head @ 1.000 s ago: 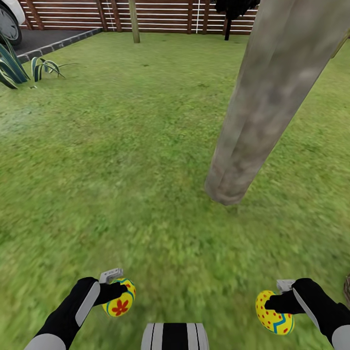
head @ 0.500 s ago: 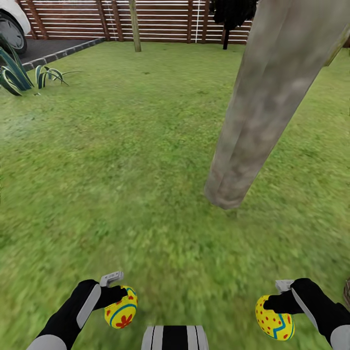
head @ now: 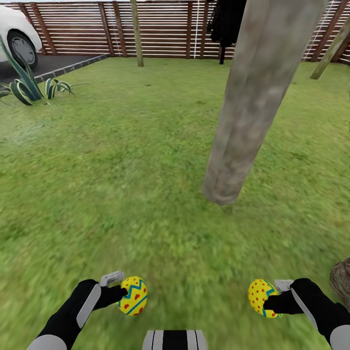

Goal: Take the three Easter eggs out of the wicker basket on the lawn in the garden, then place them on the lawn next to a single tree (choose any tree) so that all three eggs are next to the same tree and none are left in the basket.

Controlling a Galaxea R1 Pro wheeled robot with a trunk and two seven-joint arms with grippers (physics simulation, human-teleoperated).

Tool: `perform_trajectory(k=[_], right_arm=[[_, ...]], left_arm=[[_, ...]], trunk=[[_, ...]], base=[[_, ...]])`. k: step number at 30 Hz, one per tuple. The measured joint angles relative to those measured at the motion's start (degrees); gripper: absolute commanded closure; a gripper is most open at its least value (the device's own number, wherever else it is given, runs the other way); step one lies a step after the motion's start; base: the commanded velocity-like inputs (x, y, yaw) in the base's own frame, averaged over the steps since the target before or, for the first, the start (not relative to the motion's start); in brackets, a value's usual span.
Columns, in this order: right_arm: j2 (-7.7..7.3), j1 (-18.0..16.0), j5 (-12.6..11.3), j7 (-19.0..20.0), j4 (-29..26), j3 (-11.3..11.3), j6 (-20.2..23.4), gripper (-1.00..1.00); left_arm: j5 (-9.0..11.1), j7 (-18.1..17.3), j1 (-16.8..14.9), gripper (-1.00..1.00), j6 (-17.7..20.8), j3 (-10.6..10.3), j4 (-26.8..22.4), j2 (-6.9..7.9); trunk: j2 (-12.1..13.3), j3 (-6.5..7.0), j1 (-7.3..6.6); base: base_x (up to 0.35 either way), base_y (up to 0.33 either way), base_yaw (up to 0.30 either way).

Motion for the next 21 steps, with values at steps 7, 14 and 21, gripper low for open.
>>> perform_trajectory(k=[7,14,21], right_arm=[[0.0,0.0,0.0,0.0,0.0,0.0,0.0,-1.0],[0.0,0.0,0.0,0.0,0.0,0.0,0.0,-1.0],[0.0,0.0,-0.1,0.0,0.0,0.0,0.0,-1.0]], left_arm=[[0.0,0.0,0.0,-1.0,0.0,0.0,0.0,0.0],[0.0,-0.1,0.0,-1.0,0.0,0.0,0.1,-0.42],[-0.1,-0.1,0.0,-1.0,-0.1,0.0,0.1,-1.11]], trunk=[[0.1,1.55,-0.18],[0.2,3.1,-0.36],[0.3,4.66,-0.56]], base=[[-0.35,0.0,0.0],[-0.35,0.0,0.0],[-0.271,-0.079,0.0]])
